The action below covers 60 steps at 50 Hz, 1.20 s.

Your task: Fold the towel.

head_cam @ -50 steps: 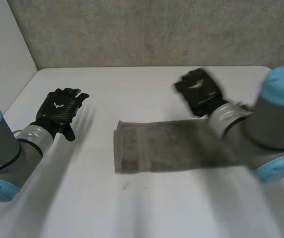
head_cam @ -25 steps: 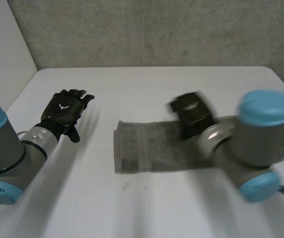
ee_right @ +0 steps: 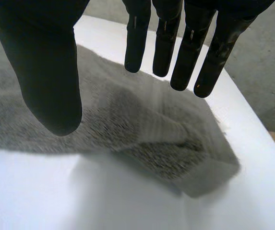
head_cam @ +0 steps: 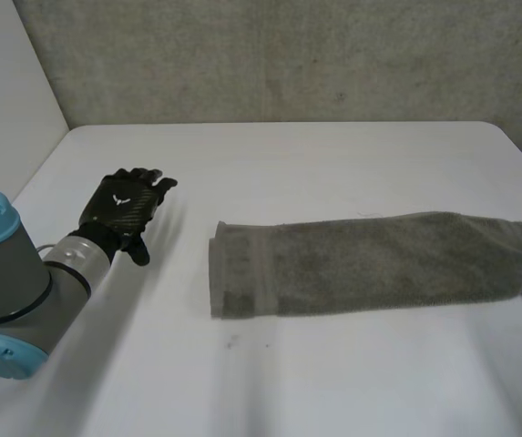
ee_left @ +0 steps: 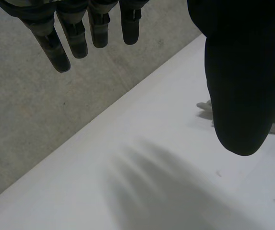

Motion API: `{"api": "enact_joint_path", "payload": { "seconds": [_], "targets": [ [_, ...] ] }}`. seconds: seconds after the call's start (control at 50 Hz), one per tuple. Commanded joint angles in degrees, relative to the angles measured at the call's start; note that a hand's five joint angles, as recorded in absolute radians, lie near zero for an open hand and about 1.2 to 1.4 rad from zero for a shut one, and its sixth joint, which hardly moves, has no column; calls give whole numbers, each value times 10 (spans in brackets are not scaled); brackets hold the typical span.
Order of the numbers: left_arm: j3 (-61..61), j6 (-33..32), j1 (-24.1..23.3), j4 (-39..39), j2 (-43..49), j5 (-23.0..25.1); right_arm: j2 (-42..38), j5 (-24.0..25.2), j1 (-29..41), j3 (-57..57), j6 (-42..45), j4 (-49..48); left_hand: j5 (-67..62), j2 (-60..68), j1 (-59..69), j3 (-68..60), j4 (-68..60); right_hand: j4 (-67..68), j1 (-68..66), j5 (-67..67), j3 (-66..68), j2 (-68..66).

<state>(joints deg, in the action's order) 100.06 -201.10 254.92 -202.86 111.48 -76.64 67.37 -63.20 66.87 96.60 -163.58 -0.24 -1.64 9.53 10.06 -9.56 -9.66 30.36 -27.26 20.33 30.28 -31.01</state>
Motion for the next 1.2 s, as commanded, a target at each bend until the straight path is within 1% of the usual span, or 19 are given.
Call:
{"api": "enact_joint_path", "payload": {
  "seconds": [0.02,0.14,0.22,0.42,0.5,0.64,0.78,0.9,0.94,0.96,1.0,1.04,1.14,1.16,1.18,1.2],
  "targets": [
    [4,0,-2,-2,0,0,3,-7,-26,4,42,3,14,7,2,-6,-6,28,-59,28,29,-21],
    [5,-1,-3,-3,0,1,6,-13,-42,18,75,1,14,7,2,-7,-6,23,-54,23,23,-16],
    [5,-1,-4,-3,1,1,0,-11,-54,21,77,-2,14,7,2,-7,-6,36,-67,36,37,-30],
    [6,-1,-8,-3,1,1,-25,-12,-56,10,79,-19,14,7,2,-7,-6,70,-101,70,71,-63],
    [6,-1,-8,-3,1,1,-36,-19,-56,6,77,-54,14,7,2,-7,-6,107,-138,107,107,-100],
    [6,-1,-9,-3,2,2,-64,-32,-53,-16,77,-61,14,7,2,-7,-6,140,-171,141,141,-134],
    [6,-1,-9,-3,2,2,-88,-33,-51,-40,77,-61,14,7,2,-7,-6,300,-331,300,301,-293],
    [7,-1,-9,-3,2,2,-103,-35,-49,-49,77,-58,14,7,2,-7,-6,280,-311,280,281,-274],
    [7,-1,-9,-3,2,2,-108,-35,-46,-52,77,-57,14,7,2,-7,-6,218,-249,218,219,-212],
    [7,-1,-9,-3,2,2,-109,-35,-46,-52,77,-57,14,7,2,-7,-6,218,-249,218,219,-211],
    [7,-1,-9,-3,2,2,-112,-35,-46,-53,76,-57,14,7,2,-7,-6,141,-172,141,142,-134],
    [6,-1,-9,-3,2,2,-113,-35,-46,-54,76,-57,14,7,2,-7,-6,117,-148,117,118,-111],
    [7,-1,-9,-3,2,2,-115,-36,-46,-55,76,-57,14,7,2,-7,-6,147,-178,147,148,-141],
    [6,-1,-9,-3,2,2,-115,-35,-46,-56,76,-57,14,7,2,-7,-6,185,-216,186,186,-179],
    [6,-1,-9,-3,2,2,-115,-35,-46,-56,76,-57,14,7,2,-7,-6,186,-217,186,187,-179],
    [7,-1,-9,-3,2,2,-114,-34,-45,-56,75,-57,14,7,2,-7,-6,241,-272,241,242,-234]
  ]
}}
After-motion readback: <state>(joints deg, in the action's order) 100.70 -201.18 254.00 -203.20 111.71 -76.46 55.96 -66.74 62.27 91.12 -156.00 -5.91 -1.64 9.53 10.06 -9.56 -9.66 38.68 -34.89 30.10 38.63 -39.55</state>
